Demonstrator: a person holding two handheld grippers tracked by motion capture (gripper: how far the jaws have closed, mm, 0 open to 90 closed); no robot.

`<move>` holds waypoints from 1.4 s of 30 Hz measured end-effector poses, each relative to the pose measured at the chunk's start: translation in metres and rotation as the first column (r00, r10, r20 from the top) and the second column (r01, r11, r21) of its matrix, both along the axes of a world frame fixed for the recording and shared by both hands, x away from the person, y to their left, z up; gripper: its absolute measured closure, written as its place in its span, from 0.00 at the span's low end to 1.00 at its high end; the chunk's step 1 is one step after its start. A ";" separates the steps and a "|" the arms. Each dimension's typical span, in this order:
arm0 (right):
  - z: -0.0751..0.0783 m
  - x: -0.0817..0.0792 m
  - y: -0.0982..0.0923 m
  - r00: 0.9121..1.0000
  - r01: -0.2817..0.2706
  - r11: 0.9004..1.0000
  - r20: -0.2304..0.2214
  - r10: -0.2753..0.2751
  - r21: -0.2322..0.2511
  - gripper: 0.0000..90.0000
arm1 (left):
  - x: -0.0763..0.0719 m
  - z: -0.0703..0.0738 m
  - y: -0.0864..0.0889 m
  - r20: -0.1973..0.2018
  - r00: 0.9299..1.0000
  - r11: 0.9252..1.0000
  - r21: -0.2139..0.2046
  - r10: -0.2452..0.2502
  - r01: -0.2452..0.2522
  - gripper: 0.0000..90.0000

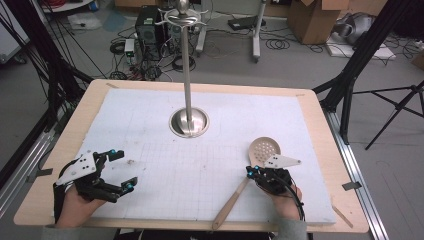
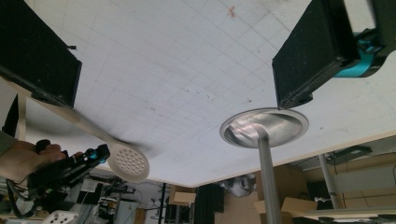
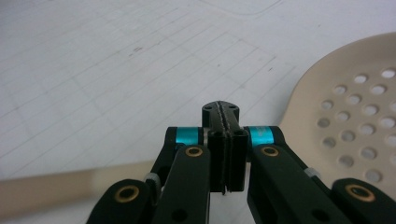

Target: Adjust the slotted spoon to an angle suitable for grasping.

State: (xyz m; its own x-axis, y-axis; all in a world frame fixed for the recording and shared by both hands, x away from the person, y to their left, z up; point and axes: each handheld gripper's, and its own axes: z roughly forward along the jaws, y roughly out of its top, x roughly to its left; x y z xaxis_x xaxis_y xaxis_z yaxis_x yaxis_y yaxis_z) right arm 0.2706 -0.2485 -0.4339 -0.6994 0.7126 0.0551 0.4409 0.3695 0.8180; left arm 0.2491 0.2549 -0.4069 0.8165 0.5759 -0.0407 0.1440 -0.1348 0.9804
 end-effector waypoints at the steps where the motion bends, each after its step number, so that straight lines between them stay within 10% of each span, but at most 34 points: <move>1: 0.000 -0.003 -0.001 1.000 -0.002 1.000 -0.002 0.002 -0.003 1.00 | 0.001 0.000 -0.001 0.000 1.000 1.000 -0.001 -0.004 0.004 0.02; 25: -0.004 -0.058 0.010 0.991 -0.135 0.990 0.009 0.135 0.025 1.00 | 0.015 -0.004 -0.017 -0.014 0.999 0.999 0.002 -0.050 0.050 0.02; 42: -0.017 -0.064 0.021 0.979 -0.195 0.981 -0.053 0.195 0.007 1.00 | 0.015 -0.003 -0.013 -0.007 0.999 0.999 0.007 -0.043 0.043 0.02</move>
